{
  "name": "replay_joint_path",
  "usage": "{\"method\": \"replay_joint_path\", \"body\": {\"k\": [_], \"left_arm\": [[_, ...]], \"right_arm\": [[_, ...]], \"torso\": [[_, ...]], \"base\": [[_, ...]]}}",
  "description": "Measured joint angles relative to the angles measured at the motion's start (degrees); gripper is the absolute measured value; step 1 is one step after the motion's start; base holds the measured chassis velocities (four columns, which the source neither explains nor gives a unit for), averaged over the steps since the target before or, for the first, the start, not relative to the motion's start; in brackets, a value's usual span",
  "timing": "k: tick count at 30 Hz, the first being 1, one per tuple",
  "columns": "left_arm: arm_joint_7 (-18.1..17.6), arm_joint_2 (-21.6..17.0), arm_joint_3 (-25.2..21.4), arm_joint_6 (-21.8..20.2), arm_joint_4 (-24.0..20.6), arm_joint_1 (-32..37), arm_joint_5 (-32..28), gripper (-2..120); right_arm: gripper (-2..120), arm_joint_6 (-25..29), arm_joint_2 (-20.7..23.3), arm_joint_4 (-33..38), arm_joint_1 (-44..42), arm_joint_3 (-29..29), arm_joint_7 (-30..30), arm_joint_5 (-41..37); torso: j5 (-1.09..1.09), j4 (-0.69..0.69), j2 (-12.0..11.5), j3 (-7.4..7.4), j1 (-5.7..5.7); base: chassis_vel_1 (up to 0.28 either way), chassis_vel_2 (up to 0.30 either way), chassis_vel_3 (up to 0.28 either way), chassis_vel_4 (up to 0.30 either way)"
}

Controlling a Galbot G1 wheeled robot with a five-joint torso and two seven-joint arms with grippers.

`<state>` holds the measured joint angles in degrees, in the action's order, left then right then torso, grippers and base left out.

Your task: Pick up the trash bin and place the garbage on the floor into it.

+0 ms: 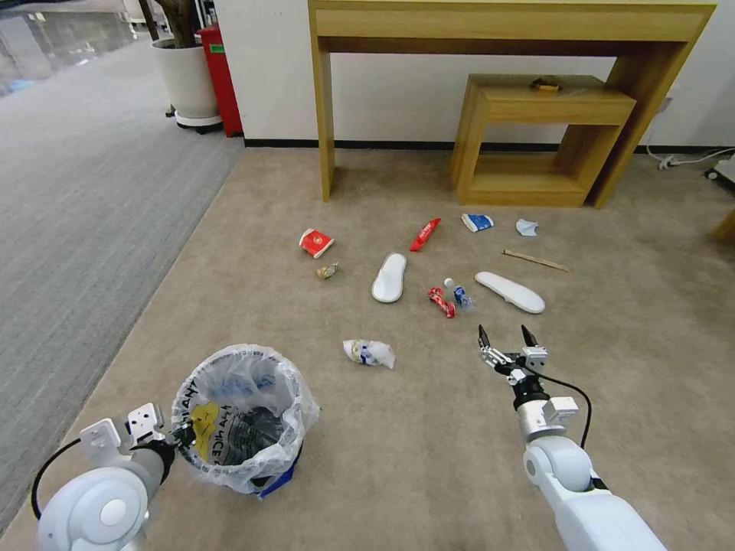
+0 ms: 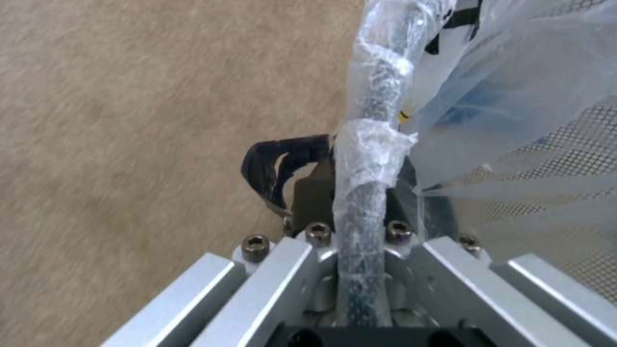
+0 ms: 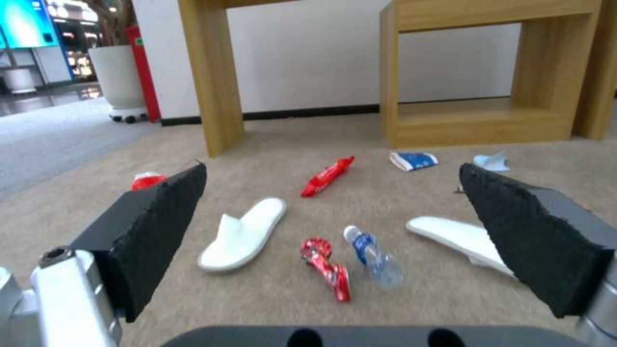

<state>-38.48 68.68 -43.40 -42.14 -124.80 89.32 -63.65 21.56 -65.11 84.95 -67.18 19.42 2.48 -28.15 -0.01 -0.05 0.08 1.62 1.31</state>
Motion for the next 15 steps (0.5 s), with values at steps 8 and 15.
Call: {"method": "replay_joint_path", "body": {"k": [8, 15], "left_arm": [[0.03, 0.04, 0.03, 0.0, -0.34, 0.12, 0.06, 0], [0.05, 0.13, 0.33, 0.01, -0.49, 0.24, 0.33, 0]], "right_arm": [[100, 0.11, 0.31, 0.32, -0.11, -0.02, 0.08, -0.02], [100, -0.01, 1.3, 0.53, -0.67, -0.56, 0.6, 0.94]], "torso": [[0.04, 0.01, 0.0, 0.0, 0.0], [0.02, 0.01, 0.0, 0.03, 0.04]], "base": [[-0.247, 0.23, 0.235, -0.233], [-0.141, 0.109, 0.116, -0.129]]}}
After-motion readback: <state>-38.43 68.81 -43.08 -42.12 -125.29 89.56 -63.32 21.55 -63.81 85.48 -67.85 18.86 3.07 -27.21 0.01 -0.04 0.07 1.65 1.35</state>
